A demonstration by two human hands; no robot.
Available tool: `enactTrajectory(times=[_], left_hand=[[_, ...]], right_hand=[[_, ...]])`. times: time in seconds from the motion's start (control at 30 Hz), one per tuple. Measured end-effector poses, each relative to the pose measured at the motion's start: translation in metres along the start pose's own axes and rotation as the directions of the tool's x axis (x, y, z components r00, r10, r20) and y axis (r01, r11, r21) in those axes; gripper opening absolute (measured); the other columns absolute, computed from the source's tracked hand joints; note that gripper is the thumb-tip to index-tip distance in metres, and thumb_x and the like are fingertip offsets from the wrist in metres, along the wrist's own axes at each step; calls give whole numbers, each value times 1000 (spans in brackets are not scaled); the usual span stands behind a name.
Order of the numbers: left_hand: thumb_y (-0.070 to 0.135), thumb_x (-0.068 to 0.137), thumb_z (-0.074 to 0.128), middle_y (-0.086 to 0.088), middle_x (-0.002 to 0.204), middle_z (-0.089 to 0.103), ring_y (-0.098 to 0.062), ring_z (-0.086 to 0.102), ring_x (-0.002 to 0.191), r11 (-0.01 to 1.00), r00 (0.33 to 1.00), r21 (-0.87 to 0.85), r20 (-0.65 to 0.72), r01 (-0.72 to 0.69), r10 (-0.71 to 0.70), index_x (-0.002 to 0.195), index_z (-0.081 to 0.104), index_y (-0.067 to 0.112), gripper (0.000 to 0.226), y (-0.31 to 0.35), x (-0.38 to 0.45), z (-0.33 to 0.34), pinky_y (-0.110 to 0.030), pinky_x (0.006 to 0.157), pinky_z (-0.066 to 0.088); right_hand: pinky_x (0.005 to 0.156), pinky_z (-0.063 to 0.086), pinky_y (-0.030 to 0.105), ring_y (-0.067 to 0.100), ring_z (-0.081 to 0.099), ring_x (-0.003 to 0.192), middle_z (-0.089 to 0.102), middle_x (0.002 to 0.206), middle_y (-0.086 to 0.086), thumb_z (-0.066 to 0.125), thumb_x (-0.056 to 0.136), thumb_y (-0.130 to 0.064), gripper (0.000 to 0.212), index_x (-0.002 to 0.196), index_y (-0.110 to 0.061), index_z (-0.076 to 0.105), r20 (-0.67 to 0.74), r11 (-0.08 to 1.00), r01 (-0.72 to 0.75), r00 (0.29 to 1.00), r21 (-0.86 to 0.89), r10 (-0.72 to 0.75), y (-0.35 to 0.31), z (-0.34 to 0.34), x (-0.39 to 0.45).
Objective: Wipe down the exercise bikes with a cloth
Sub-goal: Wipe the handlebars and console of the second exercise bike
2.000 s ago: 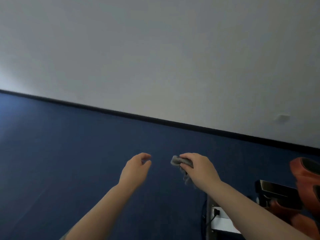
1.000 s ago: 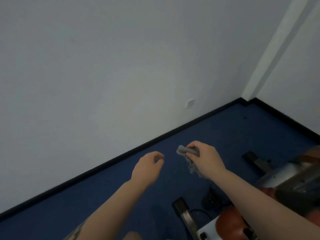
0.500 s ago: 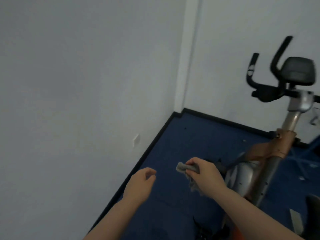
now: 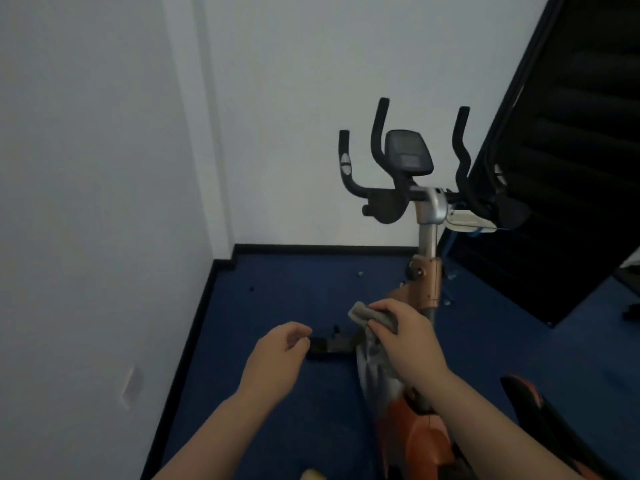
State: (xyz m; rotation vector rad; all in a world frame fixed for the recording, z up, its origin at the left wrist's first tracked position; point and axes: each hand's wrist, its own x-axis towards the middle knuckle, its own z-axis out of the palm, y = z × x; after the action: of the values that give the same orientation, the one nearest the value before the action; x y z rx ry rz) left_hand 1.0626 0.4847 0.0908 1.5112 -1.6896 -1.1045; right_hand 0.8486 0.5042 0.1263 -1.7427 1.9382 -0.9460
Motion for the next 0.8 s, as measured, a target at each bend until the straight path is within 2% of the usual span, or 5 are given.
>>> enactTrajectory(times=[0.13,0.37,0.53,0.67,0.8], left_hand=[[28,94,51,17,115,62,1,56,108,998,998,25,21,-52,52,113,65,31,24,10,68,-4,-21,91,43],[25,94,52,15,115,63,0,56,105,993,991,25,65,-119,117,112,65,29,23,55,202,20,-16,85,39],[21,93,52,18,109,63,9,55,99,987,989,-68,34,-144,147,108,66,30,22,77,267,31,-8,77,38],[20,94,50,21,107,64,8,56,99,977,982,-111,43,-180,186,104,64,34,22,90,310,45,-12,81,42],[21,97,44,20,106,64,-2,61,102,943,972,-249,27,-219,232,107,63,31,24,109,349,60,-23,90,46]], right_hand=[[67,40,10,-5,57,84,64,93,-15,64,87,-20,17,100,-31,64,-91,999,-41,995,35,44,23,-4,53],[66,39,8,-6,56,86,62,97,-13,64,88,-18,21,108,-25,65,-128,990,-126,983,63,133,60,-16,157],[75,44,11,4,59,91,65,104,-3,59,91,-19,24,114,-22,63,-341,989,-60,934,133,102,50,-28,249],[90,52,37,17,59,103,62,116,1,54,93,-20,30,123,-21,61,-393,973,-92,904,212,171,32,-4,314],[94,41,24,17,46,114,59,127,-1,55,94,-16,33,126,-20,61,-482,994,-98,870,42,106,30,36,309]])
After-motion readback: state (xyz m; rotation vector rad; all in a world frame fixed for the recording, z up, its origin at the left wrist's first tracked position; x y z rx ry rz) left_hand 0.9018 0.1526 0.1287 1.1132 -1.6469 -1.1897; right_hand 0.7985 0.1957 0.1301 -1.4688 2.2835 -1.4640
